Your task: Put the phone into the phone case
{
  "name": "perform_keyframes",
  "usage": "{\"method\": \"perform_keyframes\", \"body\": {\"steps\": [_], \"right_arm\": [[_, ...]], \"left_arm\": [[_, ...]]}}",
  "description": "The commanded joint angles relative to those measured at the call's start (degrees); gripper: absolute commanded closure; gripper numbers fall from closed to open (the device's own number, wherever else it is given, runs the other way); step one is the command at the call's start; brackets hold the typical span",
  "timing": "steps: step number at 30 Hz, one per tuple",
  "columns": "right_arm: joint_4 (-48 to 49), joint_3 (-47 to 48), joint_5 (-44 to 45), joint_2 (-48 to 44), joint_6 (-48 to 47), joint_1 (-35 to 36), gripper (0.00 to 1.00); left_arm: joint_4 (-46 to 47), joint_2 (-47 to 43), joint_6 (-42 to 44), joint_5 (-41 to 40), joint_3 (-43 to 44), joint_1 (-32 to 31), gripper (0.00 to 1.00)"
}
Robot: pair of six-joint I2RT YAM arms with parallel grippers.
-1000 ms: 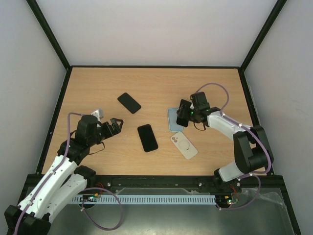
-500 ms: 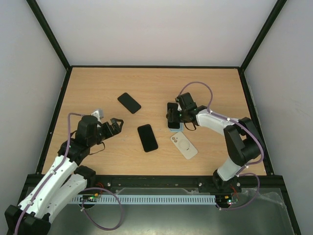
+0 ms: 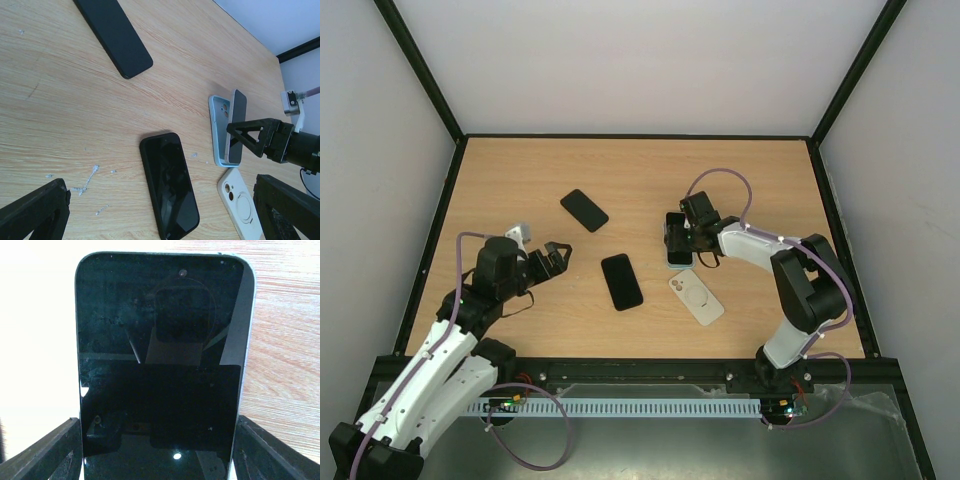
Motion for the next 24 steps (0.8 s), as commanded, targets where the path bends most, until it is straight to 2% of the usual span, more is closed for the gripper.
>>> {"method": "perform_keyframes", "body": {"steps": [1,9,24], "right_arm": [[1.16,0.16,2.69,0.1,-1.39,0.14,0.38],[2.09,-0.63,-0.41,1.95,-1.8,0.11,0.36],[1.53,-0.33,-0.3,1.58,-0.95,0.14,0.21]], "left_arm": [[0.03,-0.15,0.26,0.09,-0.57,0.38,0.01],[0.08,-0.33,0.09,0.31,-0.53,0.38,0.01],[0.25,-0.07,0.35,0.36,-0.7,0.38,0.01]]}}
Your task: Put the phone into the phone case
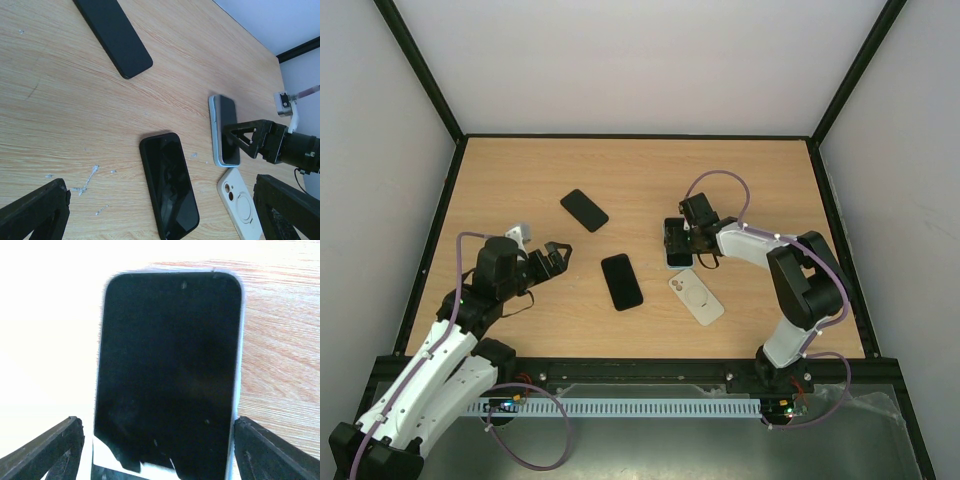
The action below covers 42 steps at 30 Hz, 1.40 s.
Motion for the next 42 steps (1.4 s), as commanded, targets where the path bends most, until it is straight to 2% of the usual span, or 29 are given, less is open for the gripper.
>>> {"method": "perform_keyframes", "body": {"steps": [1,6,13,17,20,24,28,35,42], "right_arm": [[1.02,-0.02,-0.46,-0.21,0.31,0.14,0.2],[2.19,-0.87,-2.75,-1.49,0.69,0.14,0.17],[4.21,-1.61,-6.43,-0.67,0.44,0.13,0.29],[5.1,-2.18,-7.45,-0.35,1.14,0.13,0.31],[5.03,-2.68,-6.49,-2.34,2.1,0.14,0.29],[4.45,-3.64,-0.44,-5.28,5.28,0.06,0.2],[8.17,-6.57,0.06,-5.79,10.13,-1.3,0.18],[16.67,-9.38,-6.25,-2.23,16.15,-2.32,0.23],[28.19,-12.04,-16.6,1.82,20.47,-2.1,0.35]], "left_arm": [[0.25,-0.11,0.3,0.32,-0.74,0.38,0.01],[0.38,0.15,0.3,0.4,-0.76,0.38,0.01],[0.45,0.16,0.3,0.58,-1.0,0.38,0.0],[0.52,0.14,0.39,0.47,-1.12,0.38,0.01],[0.64,0.37,0.94,0.98,-1.14,0.38,0.01],[1.94,1.36,1.56,2.54,-1.36,0.33,0.03],[5.0,4.05,1.8,4.66,-1.61,0.38,0.08],[11.11,11.99,2.13,8.55,-0.89,0.14,0.19],[19.3,19.29,0.09,8.52,-0.88,-1.04,0.33]]}}
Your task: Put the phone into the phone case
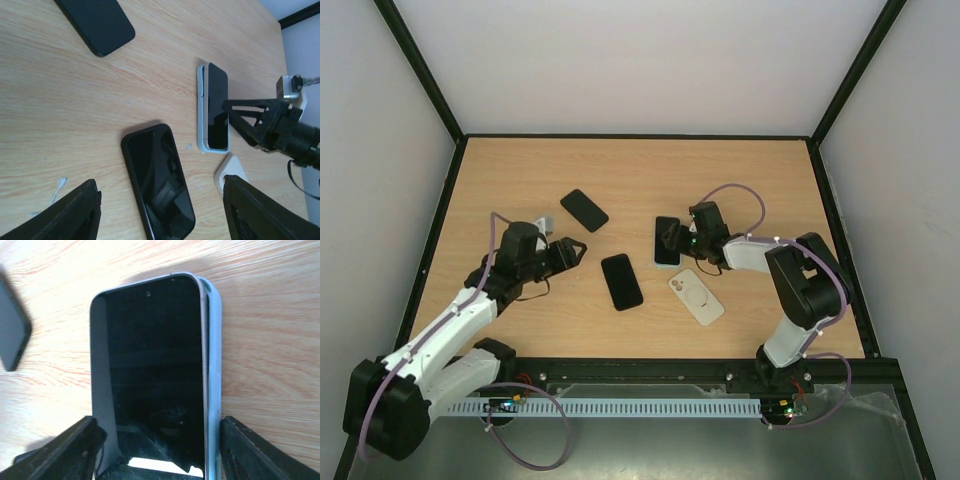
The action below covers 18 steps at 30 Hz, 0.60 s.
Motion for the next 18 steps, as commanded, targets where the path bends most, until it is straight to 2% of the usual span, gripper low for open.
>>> {"method": "perform_keyframes", "body": {"steps": [1,9,14,18], "right_arm": [[10.03,-2.91,-8.58,2.35,4.82,0.39,0.37],[18.22,-2.9,-13.26,4.06,9.68,1.68,0.44],[18.81,-1.06,-13.97,6.03,10.63,2.08,0.46],[18.69,-0.36,-11.26,6.72,11.26,2.08,0.49]], "left_arm": [[7.99,4.66,-1.3,0.55,-0.13,-1.06,0.35],[16.72,17.12,-3.86,-0.84,1.63,-4.11,0.42],[22.08,24.95,-3.43,-1.01,4.44,-5.7,0.46],[25.71,30.59,-1.9,-1.35,7.38,-5.73,0.51]]}}
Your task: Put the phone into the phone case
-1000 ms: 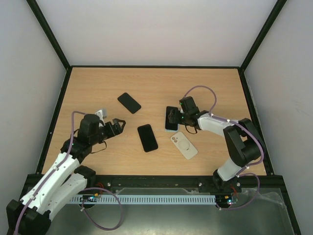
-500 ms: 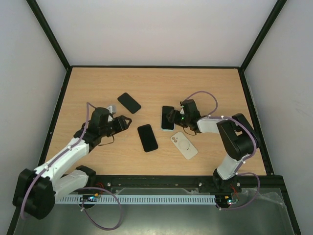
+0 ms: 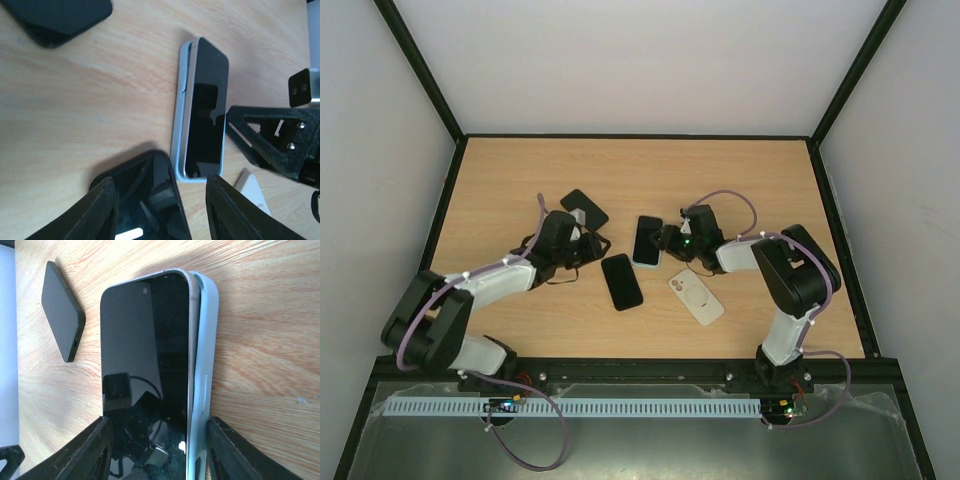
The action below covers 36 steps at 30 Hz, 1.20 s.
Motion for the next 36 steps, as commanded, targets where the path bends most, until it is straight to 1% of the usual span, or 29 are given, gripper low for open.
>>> {"method": "perform_keyframes", "body": {"steps": [1,3,7,10,13,16,18,24,30,36], "right_arm": [[2.87,1.85,0.09,1.57,2.0,0.82,0.5],[3.86,1.36,0.48,2.26,3.33,0.82,0.5],[5.93,0.72,0.16,3.82,5.85,0.9,0.5],[7.39,0.41,0.81,3.98,6.72,0.9,0.5],[8.04,0.8,0.68,4.24,7.1,0.9,0.51],[8.77,1.0,-0.35,4.66,7.51,0.99,0.51],[9.19,0.86,-0.63,4.64,7.56,0.97,0.52],[10.52,1.26,-1.54,4.52,8.16,0.98,0.53],[14.13,1.12,-4.03,4.22,10.25,0.99,0.53],[20.98,-0.37,-6.79,3.28,14.6,1.0,0.53]], "left_arm": [[7.42,5.28,1.7,-0.31,4.67,-0.16,0.52],[9.39,8.07,2.35,1.49,6.25,-0.22,0.53],[10.78,14.38,3.12,2.34,9.8,-0.25,0.59],[11.25,18.83,3.4,3.36,12.47,-0.25,0.62],[12.72,22.71,3.14,5.1,13.68,-0.25,0.64],[16.08,25.69,2.46,8.07,13.91,-0.37,0.67],[17.2,26.9,2.36,9.2,13.98,-0.58,0.69],[16.89,28.94,3.17,9.3,14.13,-0.86,0.75],[18.86,30.09,2.67,9.94,12.92,-0.93,0.85],[17.99,30.08,3.45,10.38,12.85,-0.95,0.86]]}}
